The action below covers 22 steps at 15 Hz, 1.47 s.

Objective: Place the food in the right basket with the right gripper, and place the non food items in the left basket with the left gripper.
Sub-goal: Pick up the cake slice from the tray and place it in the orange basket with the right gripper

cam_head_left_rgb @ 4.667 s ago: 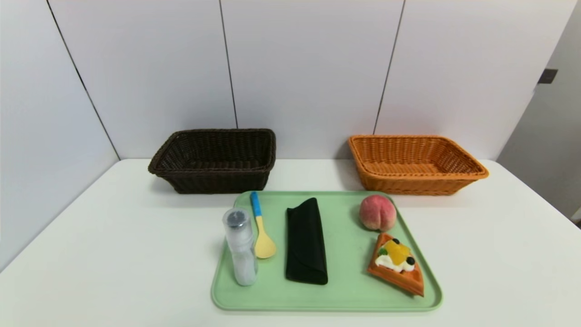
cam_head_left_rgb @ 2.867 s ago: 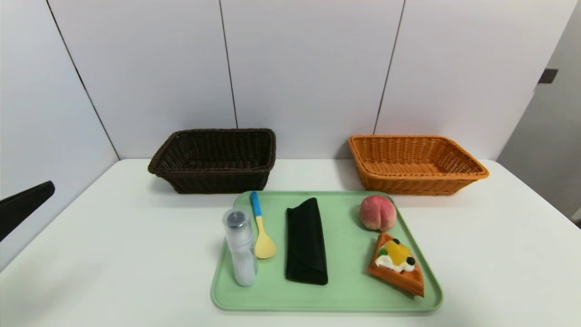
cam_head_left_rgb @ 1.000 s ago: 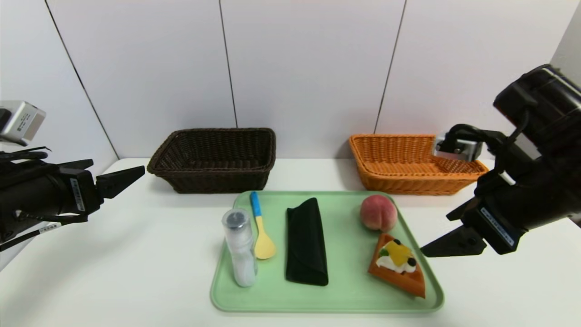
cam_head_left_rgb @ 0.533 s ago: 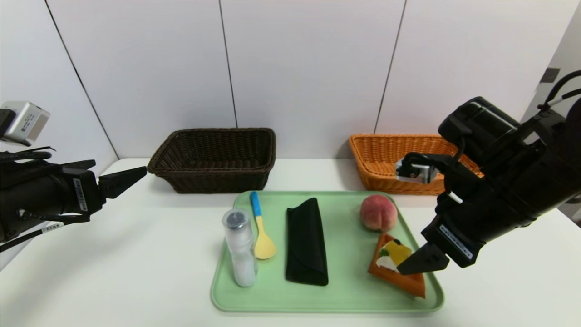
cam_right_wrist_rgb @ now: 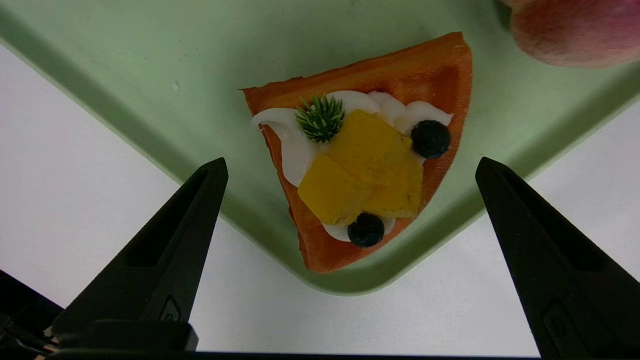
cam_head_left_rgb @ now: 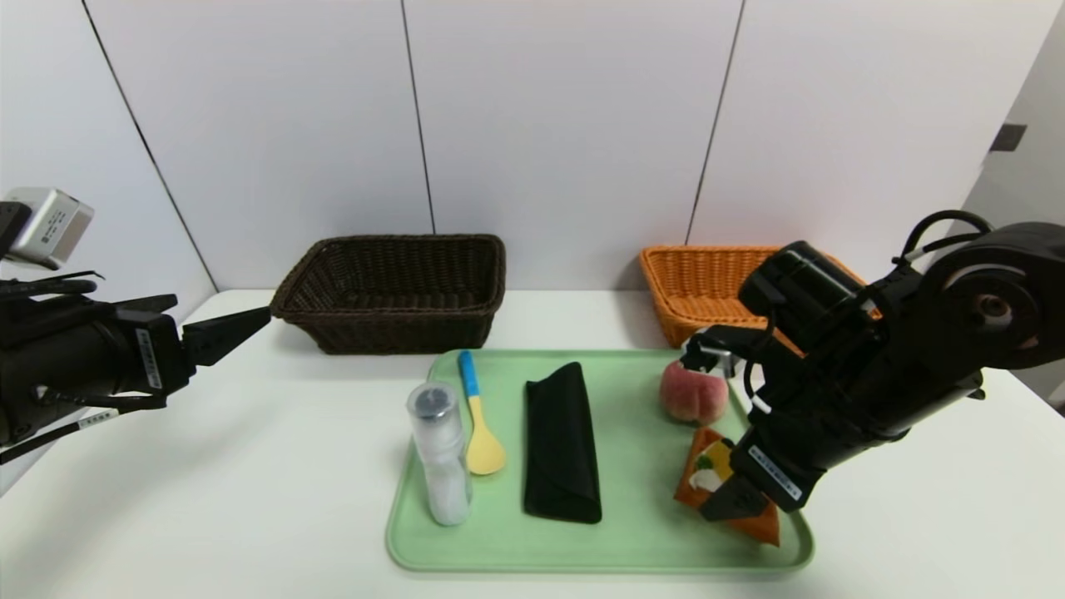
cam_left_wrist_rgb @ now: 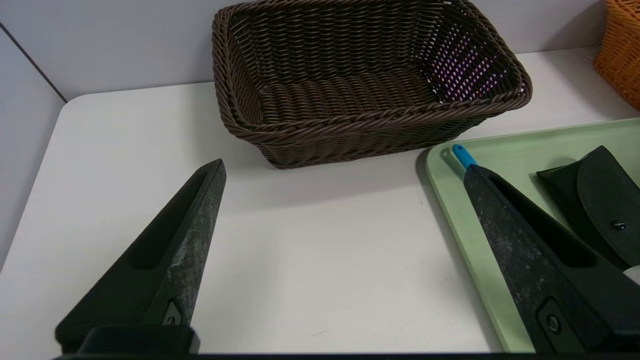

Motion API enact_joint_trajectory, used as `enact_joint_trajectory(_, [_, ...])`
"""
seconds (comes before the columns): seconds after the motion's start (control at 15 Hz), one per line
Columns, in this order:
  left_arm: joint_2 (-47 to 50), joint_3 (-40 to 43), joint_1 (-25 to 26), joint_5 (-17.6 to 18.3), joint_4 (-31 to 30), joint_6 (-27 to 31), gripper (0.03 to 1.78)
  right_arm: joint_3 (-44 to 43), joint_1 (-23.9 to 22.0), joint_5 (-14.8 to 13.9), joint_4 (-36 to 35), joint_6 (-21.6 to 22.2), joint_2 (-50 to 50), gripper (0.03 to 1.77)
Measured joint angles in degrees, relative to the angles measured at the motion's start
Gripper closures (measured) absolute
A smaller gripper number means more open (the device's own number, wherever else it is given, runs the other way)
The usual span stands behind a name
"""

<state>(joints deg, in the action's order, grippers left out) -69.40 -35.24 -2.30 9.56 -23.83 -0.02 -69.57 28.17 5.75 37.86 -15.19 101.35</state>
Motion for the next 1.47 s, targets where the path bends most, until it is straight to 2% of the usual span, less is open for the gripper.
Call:
enact_joint_trajectory(0.33, [0.1, -0.3, -0.2, 0.8, 0.0, -0.1, 0.12, 1.3, 0.4, -0.1, -0.2, 0.0, 1.6, 0.09])
enact_joint_trajectory(0.6, [0.1, -0.2, -0.3, 1.0, 0.0, 0.0, 0.12, 2.5, 0.5, -0.2, -4.7, 0.0, 2.6, 0.09])
enact_joint_trajectory(0.8, [0.1, -0.2, -0.2, 1.0, 0.0, -0.1, 0.12, 2.8, 0.7, -0.2, -4.9, 0.0, 3.2, 0.09])
enact_joint_trajectory(1.07, [0.0, -0.3, -0.3, 1.0, 0.0, -0.1, 0.12, 2.7, 1.1, -0.6, -4.8, 0.1, 3.4, 0.66])
enact_joint_trajectory(1.2, [0.0, -0.3, -0.3, 1.0, 0.0, -0.1, 0.12, 2.7, 1.1, -0.8, -4.7, 0.1, 3.3, 0.78])
enact_joint_trajectory(1.47, [-0.3, -0.3, -0.2, 1.0, 0.0, -0.3, 0.12, 2.7, 1.3, -0.8, -4.7, 0.0, 2.8, 0.89])
